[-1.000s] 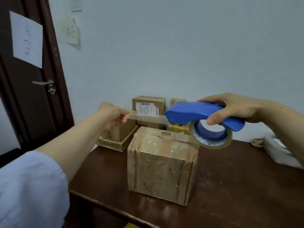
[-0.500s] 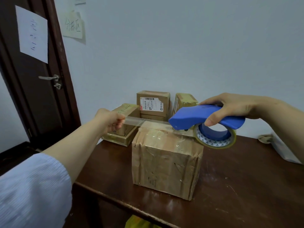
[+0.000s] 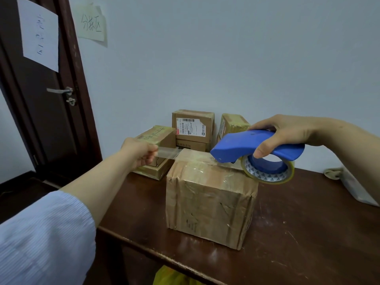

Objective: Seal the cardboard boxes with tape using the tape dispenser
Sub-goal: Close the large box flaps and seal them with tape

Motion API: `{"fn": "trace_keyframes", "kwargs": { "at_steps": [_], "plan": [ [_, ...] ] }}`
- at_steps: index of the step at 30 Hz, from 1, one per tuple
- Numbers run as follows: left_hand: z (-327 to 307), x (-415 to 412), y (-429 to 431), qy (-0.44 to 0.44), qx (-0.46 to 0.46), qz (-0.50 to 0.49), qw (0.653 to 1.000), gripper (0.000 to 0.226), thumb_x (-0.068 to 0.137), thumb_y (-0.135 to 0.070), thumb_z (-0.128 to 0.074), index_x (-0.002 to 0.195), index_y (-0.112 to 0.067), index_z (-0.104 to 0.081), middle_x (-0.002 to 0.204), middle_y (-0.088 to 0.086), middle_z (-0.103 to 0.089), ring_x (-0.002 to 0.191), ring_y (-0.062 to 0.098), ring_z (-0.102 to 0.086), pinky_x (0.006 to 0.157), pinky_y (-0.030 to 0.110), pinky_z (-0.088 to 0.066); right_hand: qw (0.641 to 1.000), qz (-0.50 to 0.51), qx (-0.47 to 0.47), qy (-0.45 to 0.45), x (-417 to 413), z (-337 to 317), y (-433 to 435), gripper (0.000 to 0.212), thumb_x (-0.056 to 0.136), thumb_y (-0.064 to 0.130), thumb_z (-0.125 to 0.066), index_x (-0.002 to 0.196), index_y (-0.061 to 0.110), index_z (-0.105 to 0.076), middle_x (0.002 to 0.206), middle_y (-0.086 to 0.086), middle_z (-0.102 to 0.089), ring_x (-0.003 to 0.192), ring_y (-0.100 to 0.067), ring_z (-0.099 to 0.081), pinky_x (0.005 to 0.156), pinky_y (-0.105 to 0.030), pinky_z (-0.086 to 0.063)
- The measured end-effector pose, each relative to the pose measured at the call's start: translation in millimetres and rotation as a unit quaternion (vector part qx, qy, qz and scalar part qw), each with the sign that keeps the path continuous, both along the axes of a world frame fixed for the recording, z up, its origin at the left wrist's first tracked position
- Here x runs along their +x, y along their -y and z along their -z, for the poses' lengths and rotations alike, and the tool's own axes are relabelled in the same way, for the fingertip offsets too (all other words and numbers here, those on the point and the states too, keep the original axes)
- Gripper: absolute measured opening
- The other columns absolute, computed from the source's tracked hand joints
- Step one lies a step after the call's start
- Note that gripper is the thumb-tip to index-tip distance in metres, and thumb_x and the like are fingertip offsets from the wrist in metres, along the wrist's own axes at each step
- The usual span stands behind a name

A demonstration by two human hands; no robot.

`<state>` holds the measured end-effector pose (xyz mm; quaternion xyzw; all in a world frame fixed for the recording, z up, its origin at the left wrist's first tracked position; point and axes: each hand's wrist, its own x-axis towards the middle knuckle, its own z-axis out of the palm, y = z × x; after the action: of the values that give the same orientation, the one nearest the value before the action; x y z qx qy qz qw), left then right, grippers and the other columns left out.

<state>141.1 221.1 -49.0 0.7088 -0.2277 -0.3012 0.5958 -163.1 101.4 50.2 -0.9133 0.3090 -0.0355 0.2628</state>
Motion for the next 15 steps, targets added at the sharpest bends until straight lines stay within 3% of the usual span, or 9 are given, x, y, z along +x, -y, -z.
{"fn": "trace_keyframes", "kwargs": {
  "at_steps": [4, 10, 15],
  "plan": [
    [13, 3, 3, -0.008, 0.023, 0.012, 1.0, 0.017, 0.089, -0.002, -0.064, 0.073, 0.0, -0.059, 0.039, 0.001, -0.055, 0.03, 0.007, -0.045, 0.035, 0.013, -0.041, 1.0, -0.001, 0.01, -0.008, 0, 3, 0, 0.061, 0.046, 0.048, -0.079, 0.104, 0.035, -0.066, 0.106, 0.006, -0.068, 0.089, -0.017, -0.067, 0.079, -0.034, -0.056],
    [40, -7, 5, -0.022, 0.061, 0.021, 0.998, 0.016, 0.089, -0.005, -0.066, 0.075, 0.001, -0.06, 0.056, 0.007, -0.057, 0.048, 0.014, -0.048, 0.038, 0.017, -0.043, 1.0, -0.002, 0.012, -0.015, 3, 5, 1, 0.071, 0.035, 0.059, -0.074, 0.102, 0.037, -0.067, 0.1, 0.009, -0.068, 0.084, -0.015, -0.067, 0.074, -0.029, -0.055],
    [64, -31, 15, 0.012, 0.068, 0.035, 0.997, 0.01, 0.089, 0.004, -0.057, 0.085, 0.007, -0.066, 0.072, 0.015, -0.06, 0.062, 0.024, -0.053, 0.063, 0.035, -0.046, 1.0, -0.004, 0.007, -0.026, 5, 5, 1, 0.067, 0.038, 0.055, -0.076, 0.102, 0.037, -0.067, 0.102, 0.008, -0.068, 0.086, -0.016, -0.067, 0.074, -0.029, -0.054]
  ]
}}
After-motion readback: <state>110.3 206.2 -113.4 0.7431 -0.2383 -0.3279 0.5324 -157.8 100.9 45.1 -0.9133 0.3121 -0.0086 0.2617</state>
